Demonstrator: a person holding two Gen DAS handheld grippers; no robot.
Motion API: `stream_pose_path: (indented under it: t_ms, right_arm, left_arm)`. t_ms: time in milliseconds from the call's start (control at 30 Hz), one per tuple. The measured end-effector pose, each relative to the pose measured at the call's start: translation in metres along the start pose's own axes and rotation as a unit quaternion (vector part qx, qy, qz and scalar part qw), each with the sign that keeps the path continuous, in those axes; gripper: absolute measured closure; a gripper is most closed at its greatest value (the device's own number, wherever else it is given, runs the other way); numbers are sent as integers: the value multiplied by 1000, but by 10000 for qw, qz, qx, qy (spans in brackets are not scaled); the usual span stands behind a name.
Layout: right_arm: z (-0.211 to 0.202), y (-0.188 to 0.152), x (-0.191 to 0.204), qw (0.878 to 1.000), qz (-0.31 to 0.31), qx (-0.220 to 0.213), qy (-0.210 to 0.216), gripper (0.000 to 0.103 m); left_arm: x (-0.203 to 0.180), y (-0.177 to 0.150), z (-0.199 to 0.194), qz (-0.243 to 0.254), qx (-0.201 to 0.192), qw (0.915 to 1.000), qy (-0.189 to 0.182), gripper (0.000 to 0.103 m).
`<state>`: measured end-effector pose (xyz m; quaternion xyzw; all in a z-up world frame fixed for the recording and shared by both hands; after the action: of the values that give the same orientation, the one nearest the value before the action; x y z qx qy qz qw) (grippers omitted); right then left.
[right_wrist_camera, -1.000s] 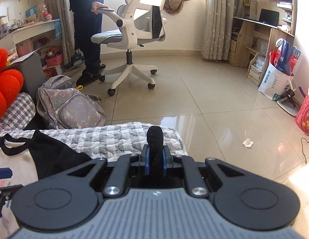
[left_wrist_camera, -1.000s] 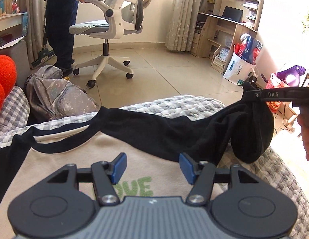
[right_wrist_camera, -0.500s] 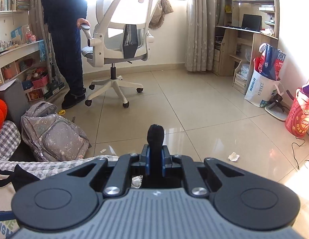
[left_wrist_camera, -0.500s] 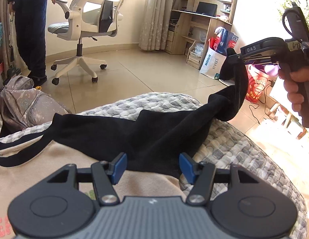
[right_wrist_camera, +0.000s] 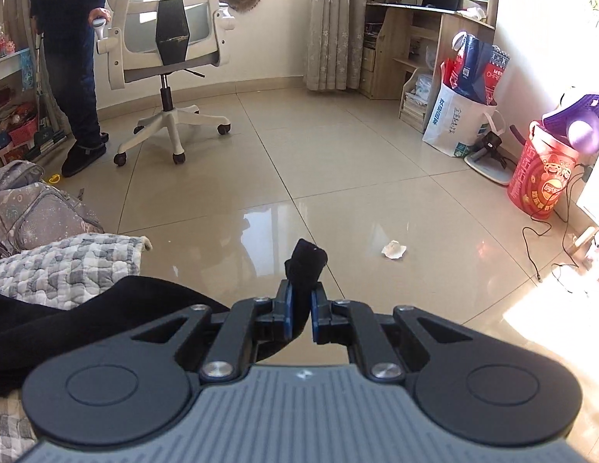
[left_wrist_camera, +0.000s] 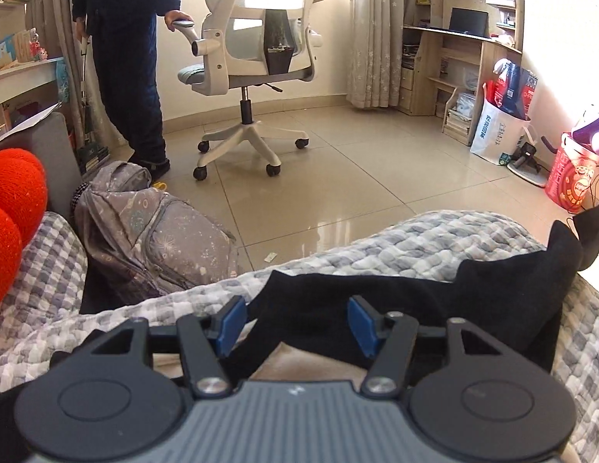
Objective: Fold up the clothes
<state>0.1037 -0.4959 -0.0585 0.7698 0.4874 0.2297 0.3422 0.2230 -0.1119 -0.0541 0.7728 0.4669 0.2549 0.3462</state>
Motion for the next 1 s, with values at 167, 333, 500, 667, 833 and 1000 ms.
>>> stream_pose_path:
  t_ms: [167, 333, 500, 667, 833, 1000]
  right_arm:
    - [-2, -3, 5, 9999, -144, -12, 70, 72]
    - [-14, 6, 28, 9974, -488, -328, 418, 46]
    - [-18, 7, 69, 9840, -822, -290, 1555, 46]
    - [-13, 0, 119, 9631, -1482, -177, 2241, 46]
    - [-15, -6, 134, 9569, -1849, -267, 2222, 82]
    - [-16, -13, 149, 9494, -2213, -357, 2199, 101]
  left_arm:
    - [13, 2, 19, -307, -15, 9994, -179, 44]
    - [17, 1, 30, -655, 4, 9968, -460, 57]
    - [16, -1, 33, -778, -85, 9956, -521, 74]
    - [15, -2, 31, -870, -204, 9949, -465, 80]
    - [14, -2, 26, -922, -417, 9941, -391, 82]
    - [17, 0, 19, -1060, -776, 9910, -236, 83]
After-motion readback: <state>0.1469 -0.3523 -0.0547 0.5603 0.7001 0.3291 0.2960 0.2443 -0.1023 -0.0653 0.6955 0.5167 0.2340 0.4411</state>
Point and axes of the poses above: each gripper's, at about its wrist camera, not at the fingertips, and z roughly the way its jaws point, x to its left, y to its top, the point moved 3 cm from there along z, roughly the way its jaws point, and after that the axes turned 3 degrees about y, right-handed, at the moved point
